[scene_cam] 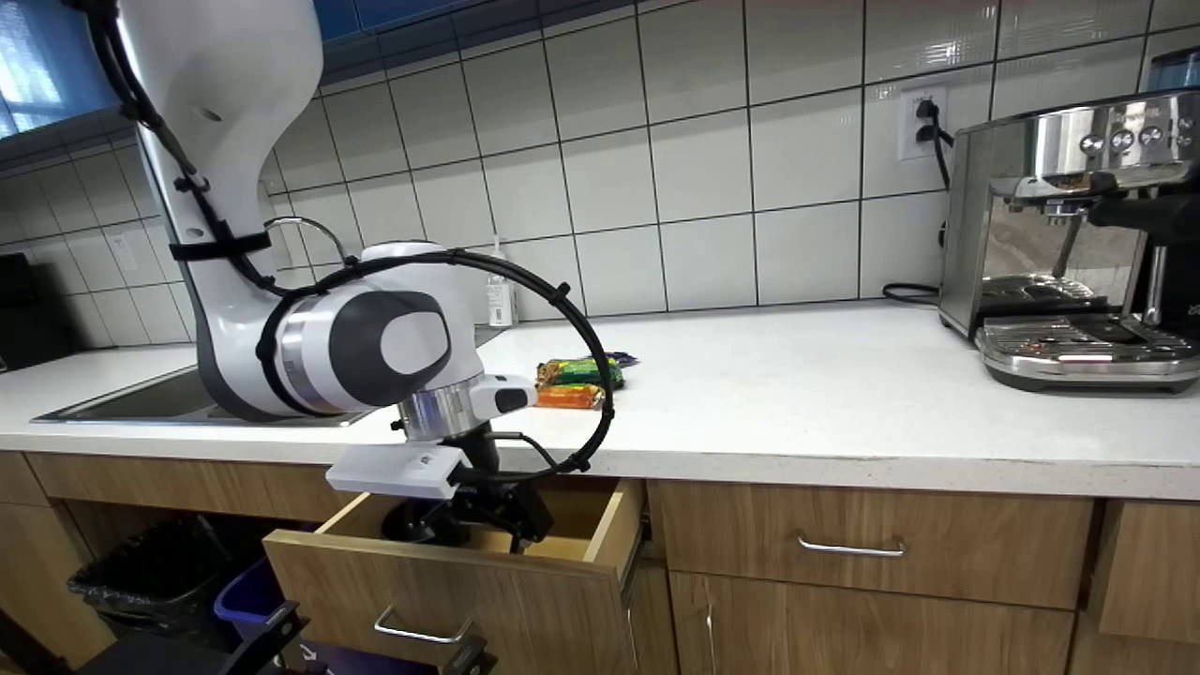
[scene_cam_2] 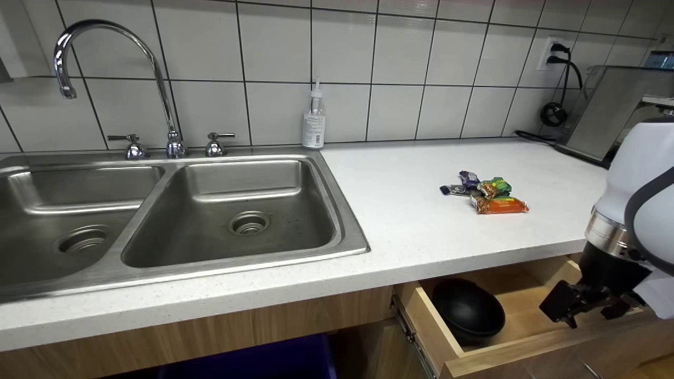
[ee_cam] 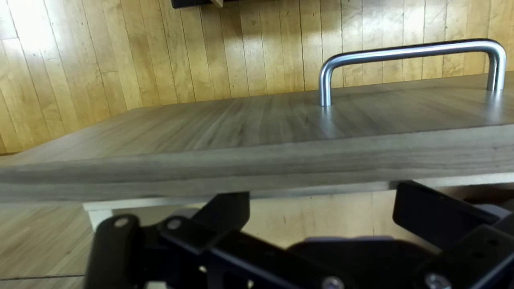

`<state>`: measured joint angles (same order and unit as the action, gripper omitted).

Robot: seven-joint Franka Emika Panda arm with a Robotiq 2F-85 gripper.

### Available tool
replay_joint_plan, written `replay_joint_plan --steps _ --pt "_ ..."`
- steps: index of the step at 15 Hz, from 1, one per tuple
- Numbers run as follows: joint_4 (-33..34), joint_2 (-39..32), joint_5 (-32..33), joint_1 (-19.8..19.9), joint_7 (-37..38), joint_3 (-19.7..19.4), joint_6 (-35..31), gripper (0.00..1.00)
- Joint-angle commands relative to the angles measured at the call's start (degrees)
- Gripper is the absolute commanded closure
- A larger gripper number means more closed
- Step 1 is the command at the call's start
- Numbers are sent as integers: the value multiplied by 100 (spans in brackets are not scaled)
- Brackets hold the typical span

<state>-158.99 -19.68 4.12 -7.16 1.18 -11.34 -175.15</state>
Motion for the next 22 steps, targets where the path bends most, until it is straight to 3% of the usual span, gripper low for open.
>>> replay_joint_plan --steps 1,22 --pt "6 -132 18 -3 94 -46 270 0" --pt "15 -181 410 -24 44 -113 804 0"
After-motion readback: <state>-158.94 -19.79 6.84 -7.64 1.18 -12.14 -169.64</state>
